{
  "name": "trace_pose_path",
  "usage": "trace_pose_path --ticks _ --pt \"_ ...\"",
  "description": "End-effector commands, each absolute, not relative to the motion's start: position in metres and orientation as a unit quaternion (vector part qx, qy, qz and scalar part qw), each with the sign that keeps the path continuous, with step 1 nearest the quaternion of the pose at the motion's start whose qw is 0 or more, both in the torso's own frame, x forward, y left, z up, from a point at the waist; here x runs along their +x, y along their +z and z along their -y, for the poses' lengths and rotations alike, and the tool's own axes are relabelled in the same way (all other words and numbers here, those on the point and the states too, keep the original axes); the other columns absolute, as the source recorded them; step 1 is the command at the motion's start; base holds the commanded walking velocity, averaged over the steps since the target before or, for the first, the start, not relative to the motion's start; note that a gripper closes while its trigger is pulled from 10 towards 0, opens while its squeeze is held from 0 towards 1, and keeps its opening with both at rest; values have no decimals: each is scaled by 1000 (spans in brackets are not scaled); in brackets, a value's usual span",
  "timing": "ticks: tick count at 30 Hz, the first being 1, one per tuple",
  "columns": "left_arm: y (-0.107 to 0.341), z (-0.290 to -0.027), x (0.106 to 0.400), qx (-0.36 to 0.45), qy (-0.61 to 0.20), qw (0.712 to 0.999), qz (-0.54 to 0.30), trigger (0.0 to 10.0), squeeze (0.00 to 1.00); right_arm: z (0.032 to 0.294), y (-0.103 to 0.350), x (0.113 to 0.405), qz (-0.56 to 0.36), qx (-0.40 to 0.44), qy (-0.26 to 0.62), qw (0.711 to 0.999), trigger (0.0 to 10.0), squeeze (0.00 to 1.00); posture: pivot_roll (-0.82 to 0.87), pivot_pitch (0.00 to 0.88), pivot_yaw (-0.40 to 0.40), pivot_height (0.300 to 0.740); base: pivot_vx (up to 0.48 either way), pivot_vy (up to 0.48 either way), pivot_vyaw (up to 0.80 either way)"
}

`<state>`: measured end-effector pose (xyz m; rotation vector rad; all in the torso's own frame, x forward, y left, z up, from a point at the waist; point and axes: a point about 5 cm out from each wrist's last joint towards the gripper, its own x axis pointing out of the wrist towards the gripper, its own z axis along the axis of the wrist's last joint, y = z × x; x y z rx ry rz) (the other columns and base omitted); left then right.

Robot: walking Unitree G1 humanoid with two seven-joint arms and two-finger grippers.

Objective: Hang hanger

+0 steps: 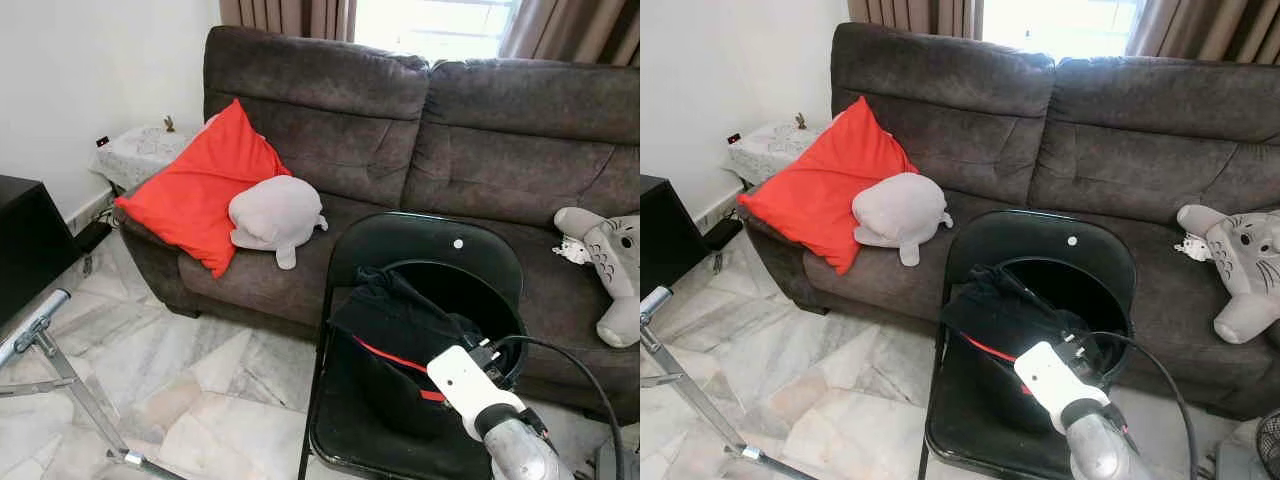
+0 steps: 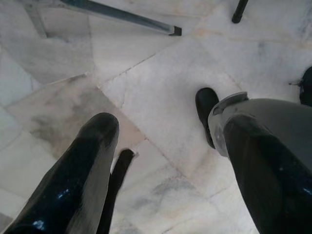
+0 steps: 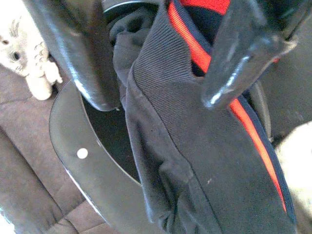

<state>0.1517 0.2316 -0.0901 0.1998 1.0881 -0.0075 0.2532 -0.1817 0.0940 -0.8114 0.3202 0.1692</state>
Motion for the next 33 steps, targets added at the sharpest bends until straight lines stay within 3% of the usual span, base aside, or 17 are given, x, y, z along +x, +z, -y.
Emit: trace_pose_path --ticks 1,2,3,4,5,13,33 --pt "-91 -231 149 99 -8 846 -523 10000 0 185 89 255 -172 -406 85 893 10000 937 -8 0 11 740 0 0 0" --pt "-91 -231 149 99 -8 846 -523 10000 0 185 89 255 -172 -406 85 893 10000 937 -8 0 11 740 0 0 0" --pt "-91 -231 149 99 -8 846 -523 10000 0 185 89 256 -174 -408 82 892 10000 729 -8 0 11 740 0 0 0" --pt "-91 -231 149 99 -7 846 -523 10000 0 185 89 257 -179 -405 82 893 10000 329 -3 0 9 740 0 0 0" --pt "-92 -231 149 98 -7 846 -524 10000 0 184 88 258 -183 -402 82 894 10000 0 0 0 6 740 0 0 0" --pt "-92 -231 148 97 -7 846 -524 10000 0 178 83 259 -197 -399 93 891 10000 0 0 0 7 740 0 0 0" --pt "-92 -232 147 97 -7 846 -525 10000 0 193 79 261 -222 -393 54 891 10000 0 9 0 13 740 0 0 0"
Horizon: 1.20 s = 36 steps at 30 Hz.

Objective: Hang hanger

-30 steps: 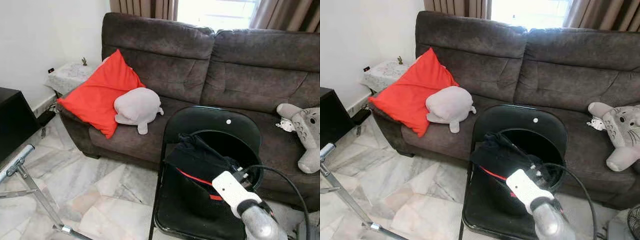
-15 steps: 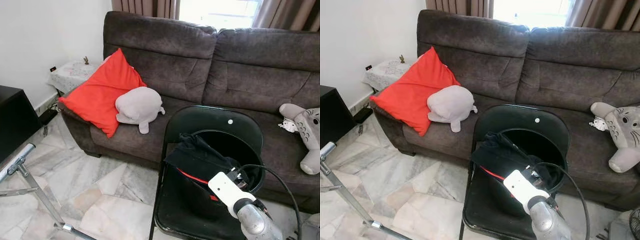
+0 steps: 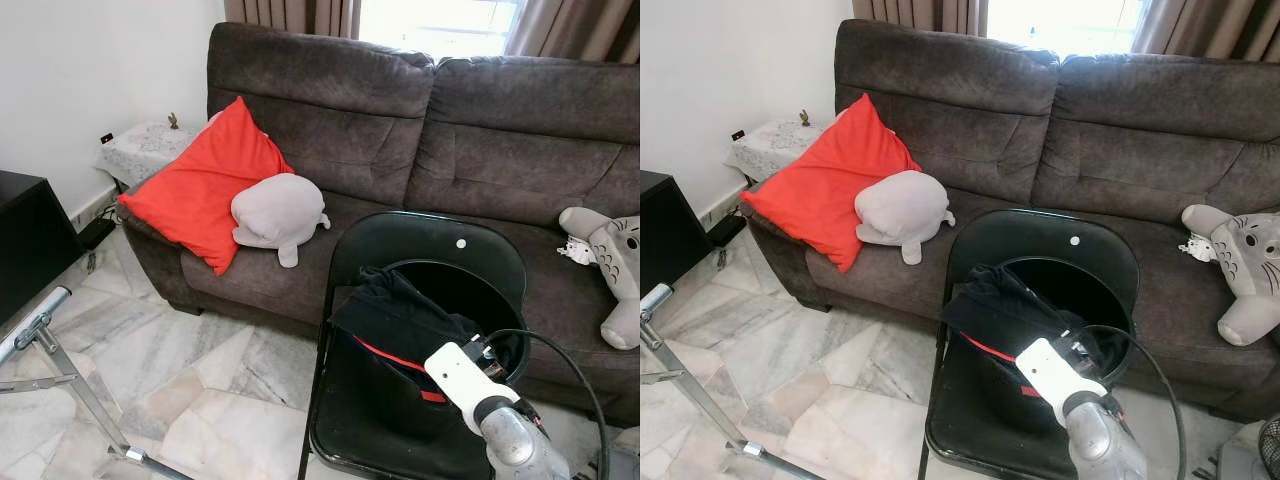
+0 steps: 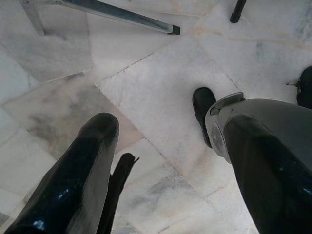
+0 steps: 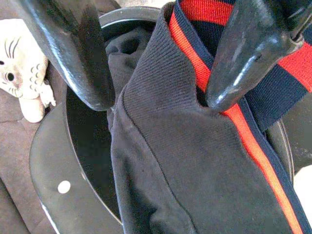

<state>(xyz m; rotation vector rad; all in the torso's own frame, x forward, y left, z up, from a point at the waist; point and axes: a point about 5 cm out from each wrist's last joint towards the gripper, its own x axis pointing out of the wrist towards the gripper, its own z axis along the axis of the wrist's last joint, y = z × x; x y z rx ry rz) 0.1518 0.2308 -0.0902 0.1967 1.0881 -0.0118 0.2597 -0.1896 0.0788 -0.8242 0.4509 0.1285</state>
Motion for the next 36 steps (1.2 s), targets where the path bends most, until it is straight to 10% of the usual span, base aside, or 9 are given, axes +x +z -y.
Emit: trace_pose_path --ticks 1,36 --pt "-92 -232 147 97 -7 846 -525 10000 0 193 79 261 -222 -393 54 891 10000 0 9 0 13 740 0 0 0" --pt "-91 -234 149 110 -17 843 -526 10000 0 213 77 260 -211 -260 -42 941 10000 0 -17 0 39 740 0 0 0"
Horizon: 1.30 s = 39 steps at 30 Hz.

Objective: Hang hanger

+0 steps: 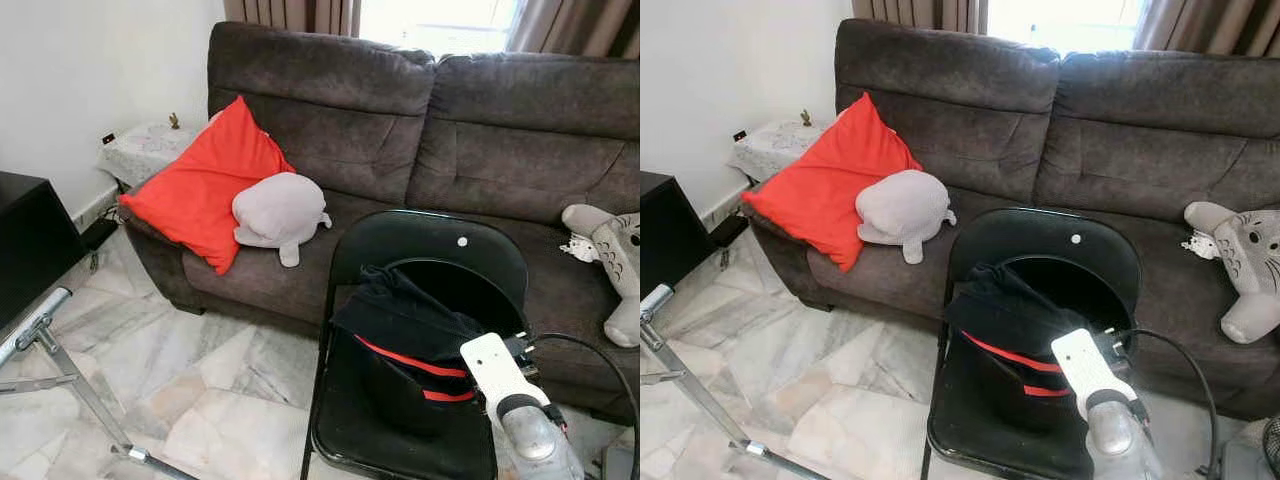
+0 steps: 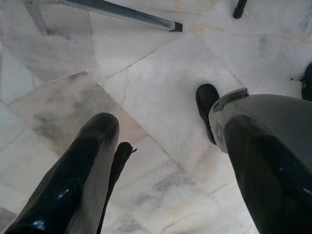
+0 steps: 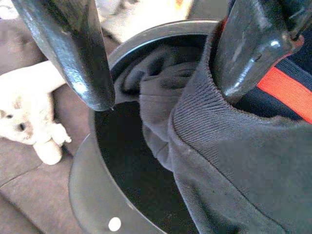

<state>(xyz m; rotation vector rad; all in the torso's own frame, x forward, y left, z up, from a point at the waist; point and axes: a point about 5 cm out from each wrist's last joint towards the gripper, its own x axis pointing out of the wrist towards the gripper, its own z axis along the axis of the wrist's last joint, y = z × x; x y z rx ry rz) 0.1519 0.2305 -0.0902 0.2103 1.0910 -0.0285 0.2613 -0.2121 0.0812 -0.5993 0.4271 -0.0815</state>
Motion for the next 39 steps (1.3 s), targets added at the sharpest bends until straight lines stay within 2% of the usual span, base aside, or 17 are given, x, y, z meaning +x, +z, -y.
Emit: trace_pose_path --ticks 1,5,14,19,21,32,34,39 --pt "-91 -234 149 110 -18 843 -526 10000 0 212 77 260 -210 -243 -45 946 10000 0 -18 0 41 740 0 0 0" --pt "-90 -234 149 112 -20 843 -525 10000 0 209 72 260 -220 -172 -48 959 10000 0 -17 0 44 740 0 0 0" --pt "-90 -235 151 114 -19 844 -524 10000 0 214 59 254 -251 -139 -83 954 10000 0 -16 0 48 740 0 0 0" --pt "-89 -235 151 115 -19 844 -524 10000 0 217 58 256 -240 -110 -93 960 10000 0 -15 0 49 740 0 0 0" --pt "-89 -235 152 116 -21 844 -524 10000 0 211 64 262 -207 -86 -76 972 10000 0 -13 0 50 740 0 0 0" --pt "-89 -235 151 118 -20 843 -524 10000 0 198 61 270 -203 -74 -23 976 10000 0 -12 0 51 740 0 0 0" --pt "-90 -235 151 118 -20 843 -524 10000 0 205 52 268 -233 -81 -49 968 10000 0 -10 0 51 740 0 0 0" --pt "-90 -235 151 118 -20 843 -524 10000 0 213 48 268 -238 -74 -68 966 10000 0 -7 0 50 740 0 0 0"
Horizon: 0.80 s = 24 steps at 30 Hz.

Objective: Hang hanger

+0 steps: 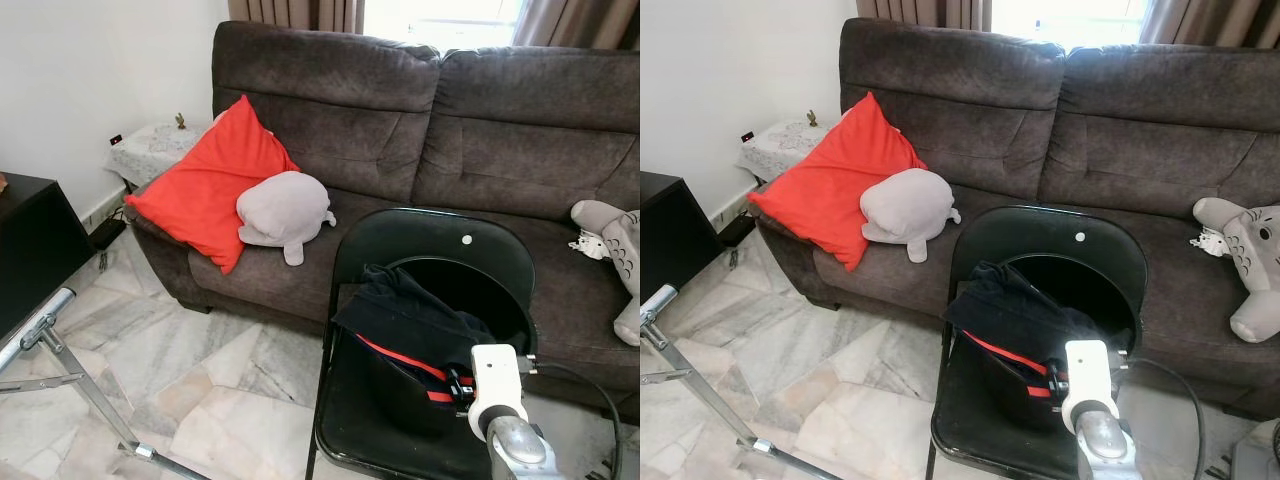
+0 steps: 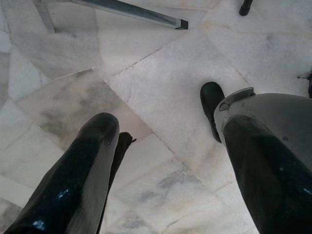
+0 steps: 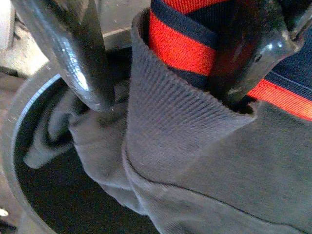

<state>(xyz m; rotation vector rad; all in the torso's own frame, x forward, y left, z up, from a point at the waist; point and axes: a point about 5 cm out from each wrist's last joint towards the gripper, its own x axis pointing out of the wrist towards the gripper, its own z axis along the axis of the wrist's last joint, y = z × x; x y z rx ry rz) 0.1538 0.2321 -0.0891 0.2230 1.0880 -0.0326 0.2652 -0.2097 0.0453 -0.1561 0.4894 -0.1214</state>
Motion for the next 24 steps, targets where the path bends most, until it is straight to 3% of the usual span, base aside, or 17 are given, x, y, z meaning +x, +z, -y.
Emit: trace_pose_path --ticks 1,12,13,14,24 --pt "-90 -235 151 118 -20 843 -524 10000 0 213 48 269 -238 -73 -68 966 10000 0 -7 0 50 740 0 0 0" --pt "-90 -235 151 123 -23 842 -524 10000 0 216 52 277 -209 -42 -78 974 10000 0 -6 0 53 740 0 0 0" --pt "-90 -235 151 123 -23 842 -524 10000 0 216 51 277 -211 -41 -76 974 8431 0 -6 0 53 740 0 0 0" --pt "-89 -235 151 125 -23 842 -525 10000 0 216 46 276 -229 -46 -78 969 0 0 -4 0 52 740 0 0 0" --pt "-89 -236 151 127 -24 840 -526 10000 0 217 37 274 -250 -50 -83 963 0 0 3 0 53 740 0 0 0"
